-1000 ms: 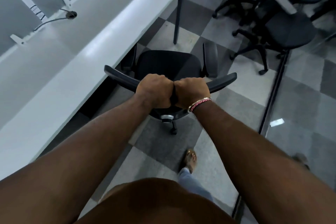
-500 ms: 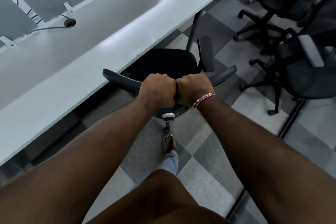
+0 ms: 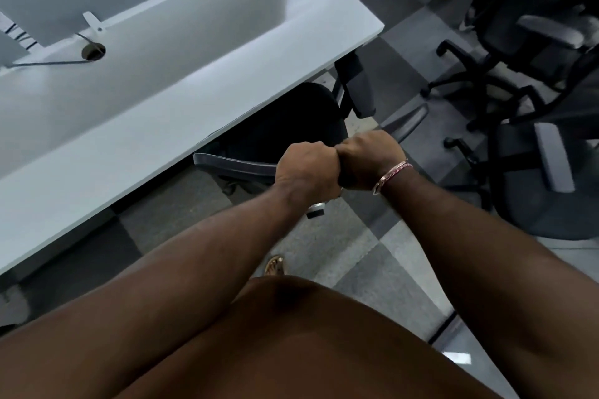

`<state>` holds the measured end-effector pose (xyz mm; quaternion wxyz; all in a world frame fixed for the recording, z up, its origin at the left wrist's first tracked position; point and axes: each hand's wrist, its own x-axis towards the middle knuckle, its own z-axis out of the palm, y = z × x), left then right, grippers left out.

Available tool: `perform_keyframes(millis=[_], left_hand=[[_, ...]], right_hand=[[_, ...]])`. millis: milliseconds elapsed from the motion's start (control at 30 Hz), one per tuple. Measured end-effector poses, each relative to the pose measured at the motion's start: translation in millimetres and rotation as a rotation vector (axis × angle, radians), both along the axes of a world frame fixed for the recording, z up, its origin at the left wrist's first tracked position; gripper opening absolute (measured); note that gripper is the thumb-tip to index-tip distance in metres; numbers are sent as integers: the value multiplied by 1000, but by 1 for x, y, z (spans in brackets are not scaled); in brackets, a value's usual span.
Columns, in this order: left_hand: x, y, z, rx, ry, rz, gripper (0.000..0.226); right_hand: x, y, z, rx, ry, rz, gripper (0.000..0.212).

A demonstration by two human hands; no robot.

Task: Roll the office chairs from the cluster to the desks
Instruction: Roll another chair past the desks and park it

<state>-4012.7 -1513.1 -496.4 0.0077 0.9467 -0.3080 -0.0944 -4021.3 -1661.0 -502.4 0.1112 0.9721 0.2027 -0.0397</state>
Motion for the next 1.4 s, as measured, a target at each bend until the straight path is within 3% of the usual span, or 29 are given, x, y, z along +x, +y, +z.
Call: perform_keyframes(millis=[467,733,1033,1400], left_hand=[[24,-101,4,121,-19,260,26],[16,-166,5,123,-8,375,37],[72,-170,6,170,11,372,28],[140,-176,8,113,29,386,27]], right_hand=[[56,-99,0,34,-23,282,24],[73,-160,3,29,19,454,22],[129,-166,-6,117,3,475,18],[200,-170,1,75,34,482,21]])
